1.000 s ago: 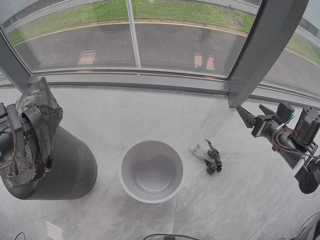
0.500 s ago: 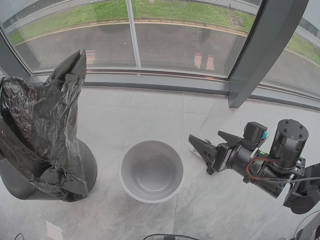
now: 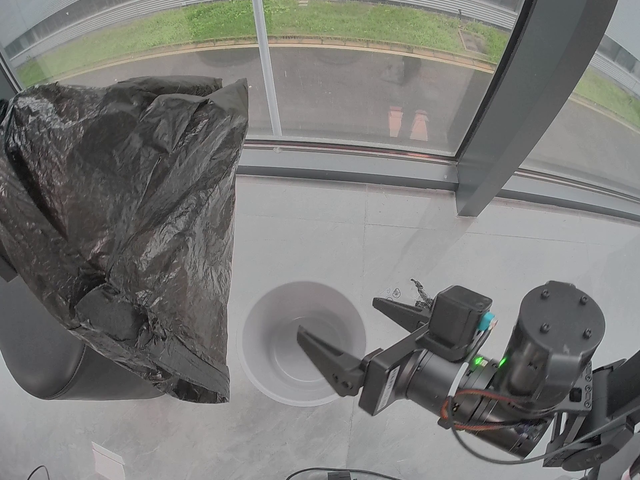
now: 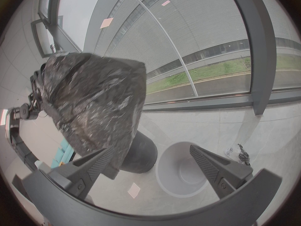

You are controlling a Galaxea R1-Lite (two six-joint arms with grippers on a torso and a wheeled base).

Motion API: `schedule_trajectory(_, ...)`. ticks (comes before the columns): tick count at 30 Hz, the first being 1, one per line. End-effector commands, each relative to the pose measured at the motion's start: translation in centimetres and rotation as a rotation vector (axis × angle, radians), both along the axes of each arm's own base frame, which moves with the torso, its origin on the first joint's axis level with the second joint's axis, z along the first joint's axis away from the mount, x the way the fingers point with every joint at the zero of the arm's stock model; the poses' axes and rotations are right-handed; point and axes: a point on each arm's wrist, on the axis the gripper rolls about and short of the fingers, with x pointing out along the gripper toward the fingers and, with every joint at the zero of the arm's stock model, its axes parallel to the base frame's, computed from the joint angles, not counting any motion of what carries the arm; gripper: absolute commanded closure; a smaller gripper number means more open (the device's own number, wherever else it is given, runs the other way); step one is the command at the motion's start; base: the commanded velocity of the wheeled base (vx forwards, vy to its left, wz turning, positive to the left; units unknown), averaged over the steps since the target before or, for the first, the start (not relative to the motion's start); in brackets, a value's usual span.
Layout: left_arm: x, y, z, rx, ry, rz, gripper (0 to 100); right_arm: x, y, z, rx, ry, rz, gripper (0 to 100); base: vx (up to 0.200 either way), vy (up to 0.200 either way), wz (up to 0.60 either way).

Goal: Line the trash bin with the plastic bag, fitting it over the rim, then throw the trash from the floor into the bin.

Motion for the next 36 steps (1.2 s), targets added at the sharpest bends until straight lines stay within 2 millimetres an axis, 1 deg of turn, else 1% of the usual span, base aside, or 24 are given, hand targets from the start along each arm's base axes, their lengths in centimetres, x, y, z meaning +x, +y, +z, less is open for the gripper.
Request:
schedule_trajectory(1, 1.5, -1.0, -0.4, -0.01, 0.042, -0.034, 100, -1.0, 2.3, -1.6, -0.065, 0.0, 0.04, 0, 0.0, 0.0, 0.0)
schedule_trajectory(2, 1.4, -1.3, -0.4, -0.012, 0.039, -0.057, 100, -1.4, 3.2, -2.0, -0.09, -0.013, 0.052, 0, 0.0, 0.0, 0.0)
schedule_trajectory(3, 1.4, -1.5, -0.4, -0.013, 0.04, -0.062, 100, -1.6, 3.6, -2.1, -0.098, -0.02, 0.056, 0, 0.0, 0.0, 0.0)
schedule_trajectory(5, 1.6, -2.0, -0.4, -0.019, 0.043, -0.061, 100, -1.7, 5.2, -2.5, -0.12, -0.04, 0.064, 0, 0.0, 0.0, 0.0)
schedule_trajectory(9, 1.8, -2.7, -0.3, -0.029, 0.045, -0.044, 100, -1.9, 7.3, -3.0, -0.151, -0.071, 0.083, 0, 0.0, 0.0, 0.0)
schedule_trajectory(14, 1.8, -2.8, -0.3, -0.031, 0.045, -0.047, 100, -2.5, 9.2, -3.4, -0.16, -0.088, 0.119, 0, 0.0, 0.0, 0.0)
schedule_trajectory(17, 1.6, -2.7, -0.2, -0.032, 0.04, -0.048, 100, -2.3, 9.9, -4.0, -0.179, -0.095, 0.115, 0, 0.0, 0.0, 0.0)
schedule_trajectory(19, 1.5, -2.7, -0.2, -0.034, 0.037, -0.052, 100, -1.8, 11.1, -5.0, -0.195, -0.098, 0.092, 0, 0.0, 0.0, 0.0)
schedule_trajectory(21, 1.3, -2.6, -0.1, -0.035, 0.034, -0.053, 100, -1.2, 11.7, -5.2, -0.195, -0.105, 0.069, 0, 0.0, 0.0, 0.0)
schedule_trajectory(23, 1.3, -2.6, -0.1, -0.035, 0.034, -0.053, 100, -1.2, 11.8, -5.2, -0.195, -0.107, 0.068, 0, 0.0, 0.0, 0.0)
schedule_trajectory(24, 1.1, -2.5, -0.2, -0.035, 0.031, -0.058, 100, 0.0, 12.1, -5.5, -0.197, -0.117, 0.027, 0, 0.0, 0.0, 0.0)
schedule_trajectory(25, 0.8, -2.5, -0.1, -0.037, 0.027, -0.066, 100, 0.8, 12.1, -5.5, -0.203, -0.127, 0.008, 0, 0.0, 0.0, 0.0)
schedule_trajectory(26, 0.8, -2.5, -0.1, -0.037, 0.027, -0.066, 100, 0.8, 12.1, -5.5, -0.203, -0.127, 0.008, 0, 0.0, 0.0, 0.0)
schedule_trajectory(27, 0.7, -2.6, -0.2, -0.037, 0.028, -0.069, 100, 1.5, 12.0, -5.7, -0.216, -0.135, -0.008, 0, 0.0, 0.0, 0.0)
schedule_trajectory(31, 0.6, -2.5, -0.2, -0.036, 0.027, -0.072, 100, 2.4, 11.8, -6.1, -0.229, -0.134, -0.028, 0, 0.0, 0.0, 0.0)
schedule_trajectory(36, 0.3, -2.4, -0.1, -0.039, 0.019, -0.076, 100, 3.7, 11.9, -6.0, -0.234, -0.153, -0.054, 0, 0.0, 0.0, 0.0)
